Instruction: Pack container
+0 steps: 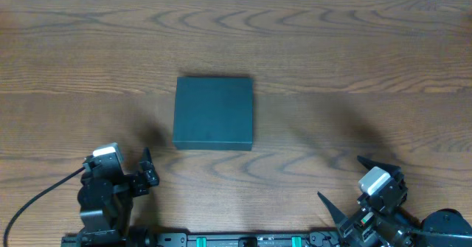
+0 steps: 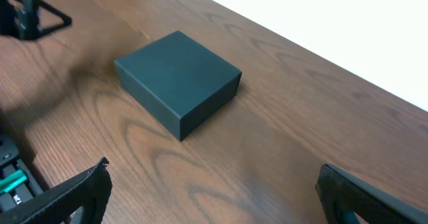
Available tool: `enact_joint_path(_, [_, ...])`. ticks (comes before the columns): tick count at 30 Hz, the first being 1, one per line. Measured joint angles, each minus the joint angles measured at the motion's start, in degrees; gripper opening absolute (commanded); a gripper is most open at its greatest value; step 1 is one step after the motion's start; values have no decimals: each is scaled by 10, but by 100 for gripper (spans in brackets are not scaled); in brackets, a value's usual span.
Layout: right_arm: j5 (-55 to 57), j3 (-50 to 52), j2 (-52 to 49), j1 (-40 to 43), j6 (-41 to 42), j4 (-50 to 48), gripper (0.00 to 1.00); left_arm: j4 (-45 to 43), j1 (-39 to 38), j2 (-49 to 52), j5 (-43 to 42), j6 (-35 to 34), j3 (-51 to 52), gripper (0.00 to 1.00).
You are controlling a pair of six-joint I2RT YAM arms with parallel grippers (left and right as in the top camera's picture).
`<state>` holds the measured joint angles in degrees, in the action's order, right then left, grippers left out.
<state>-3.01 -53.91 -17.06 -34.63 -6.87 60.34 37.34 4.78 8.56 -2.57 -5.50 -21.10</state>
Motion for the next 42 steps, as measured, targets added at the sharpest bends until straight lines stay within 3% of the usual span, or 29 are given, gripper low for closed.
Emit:
enact_joint_path(7, [0,0,0,0,0,0,99,-13,0,-33,0,0,66,99])
enact_joint_path(23, [0,0,0,0,0,0,99,-14,0,-73,0,43,114,99])
enact_joint_path(42, [0,0,0,0,0,0,99,-11,0,-79,0,45,116,98])
